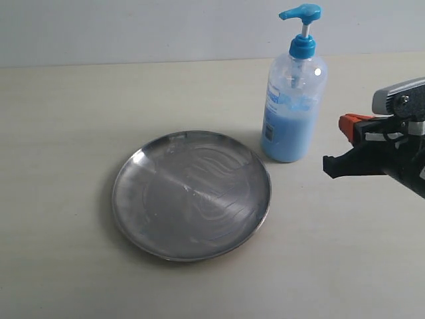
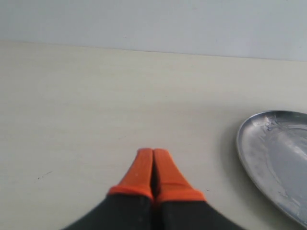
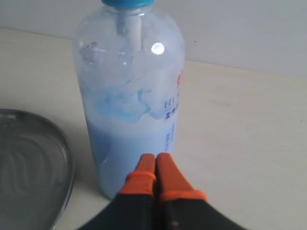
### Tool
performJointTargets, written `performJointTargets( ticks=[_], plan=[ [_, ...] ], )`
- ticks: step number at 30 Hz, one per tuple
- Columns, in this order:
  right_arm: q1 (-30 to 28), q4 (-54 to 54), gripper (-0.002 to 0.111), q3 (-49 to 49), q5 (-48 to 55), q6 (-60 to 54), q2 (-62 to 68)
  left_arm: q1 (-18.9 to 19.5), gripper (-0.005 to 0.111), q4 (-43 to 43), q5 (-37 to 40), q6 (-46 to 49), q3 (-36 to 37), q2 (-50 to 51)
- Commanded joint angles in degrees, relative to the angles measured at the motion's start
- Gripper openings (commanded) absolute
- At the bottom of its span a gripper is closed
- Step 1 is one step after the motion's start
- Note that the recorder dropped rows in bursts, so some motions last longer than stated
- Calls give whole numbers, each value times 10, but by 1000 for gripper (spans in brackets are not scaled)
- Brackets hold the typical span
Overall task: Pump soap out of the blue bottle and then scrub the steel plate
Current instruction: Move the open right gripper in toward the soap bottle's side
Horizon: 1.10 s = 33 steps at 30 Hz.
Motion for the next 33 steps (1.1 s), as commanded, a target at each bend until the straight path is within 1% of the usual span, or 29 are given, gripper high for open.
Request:
performJointTargets(
  ticks=[1, 8, 11, 14, 15, 16, 19, 20, 21, 28, 33],
  plan=[
    [1, -15, 0, 3, -58, -5, 44, 2, 0, 2, -5, -2, 2, -4],
    [1, -16, 1, 3, -132, -4, 99, 2, 0, 2, -5, -2, 2, -4],
    [1, -16, 10, -5, -134, -4, 107, 2, 0, 2, -5, -2, 2, -4],
    [1, -16, 30, -14, -125, -4, 113, 2, 0, 2, -5, -2, 2, -4],
    [1, -16, 40, -14, -126, -4, 116, 2, 0, 2, -5, -2, 2, -4],
    [1, -16, 52, -14, -129, -4, 118, 2, 0, 2, -5, -2, 2, -4],
    [1, -16, 92, -15, -129, -14, 120, 2, 0, 2, -5, -2, 2, -4],
    [1, -16, 102, -17, -126, -17, 120, 2, 0, 2, -5, -2, 2, -4],
    [1, -16, 105, -20, -118, -24, 120, 2, 0, 2, -5, -2, 2, -4],
    [1, -16, 105, -43, -94, -22, 128, 2, 0, 2, -5, -2, 2, -4],
    [1, -16, 105, -64, -95, 13, 145, 2, 0, 2, -5, -2, 2, -4]
  ],
)
